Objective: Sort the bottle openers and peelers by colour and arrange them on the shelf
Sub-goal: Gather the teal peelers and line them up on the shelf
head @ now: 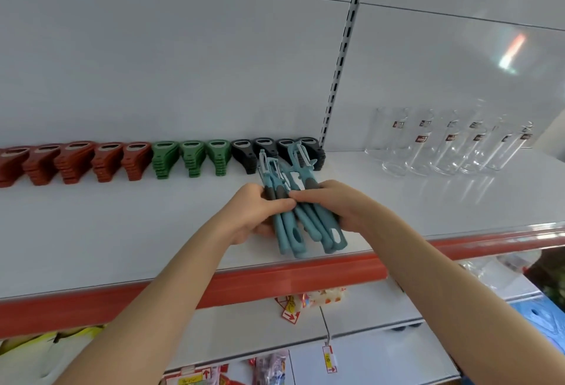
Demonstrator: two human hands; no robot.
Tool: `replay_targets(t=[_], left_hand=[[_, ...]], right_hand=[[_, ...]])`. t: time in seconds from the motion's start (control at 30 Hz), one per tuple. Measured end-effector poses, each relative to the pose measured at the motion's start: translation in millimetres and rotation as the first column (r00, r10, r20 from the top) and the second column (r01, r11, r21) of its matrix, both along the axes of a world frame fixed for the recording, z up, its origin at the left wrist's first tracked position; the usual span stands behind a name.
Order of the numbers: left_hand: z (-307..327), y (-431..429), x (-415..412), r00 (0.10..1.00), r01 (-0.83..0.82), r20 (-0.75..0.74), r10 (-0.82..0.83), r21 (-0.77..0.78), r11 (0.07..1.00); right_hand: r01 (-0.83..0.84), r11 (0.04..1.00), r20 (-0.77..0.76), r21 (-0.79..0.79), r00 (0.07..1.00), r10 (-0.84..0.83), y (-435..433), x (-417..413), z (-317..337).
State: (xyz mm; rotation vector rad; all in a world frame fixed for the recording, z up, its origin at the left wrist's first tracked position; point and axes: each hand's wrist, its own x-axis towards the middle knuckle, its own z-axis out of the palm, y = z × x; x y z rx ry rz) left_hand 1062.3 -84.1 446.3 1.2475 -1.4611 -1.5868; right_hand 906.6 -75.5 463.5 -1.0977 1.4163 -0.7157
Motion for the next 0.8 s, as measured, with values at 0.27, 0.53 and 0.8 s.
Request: replay_targets(t=[0.27,0.53,0.8], left_hand=[[-5.6,-7.1,-9.5,0.992,-0.043,0.119,0.052,-0.078,0.996],[1.2,-5.6,-18.4,0.845,0.040,0.506,0.176,-0.388,0.921],[-2.0,2.1,-7.4,0.775,0.162,0.605,0.185,-0.473,0.866]], right_hand=[[0.066,0.991,-0.253,-0.119,0.963,-0.095,-3.4,-1.0,-8.3],[0.093,0.951,-0.385,-0.295,0.899,-0.207,-2.0,-3.8,-20.3],[-0.066,0.926,-0.526,-0.371,0.837,-0.151,6.2,-23.9,-18.6]])
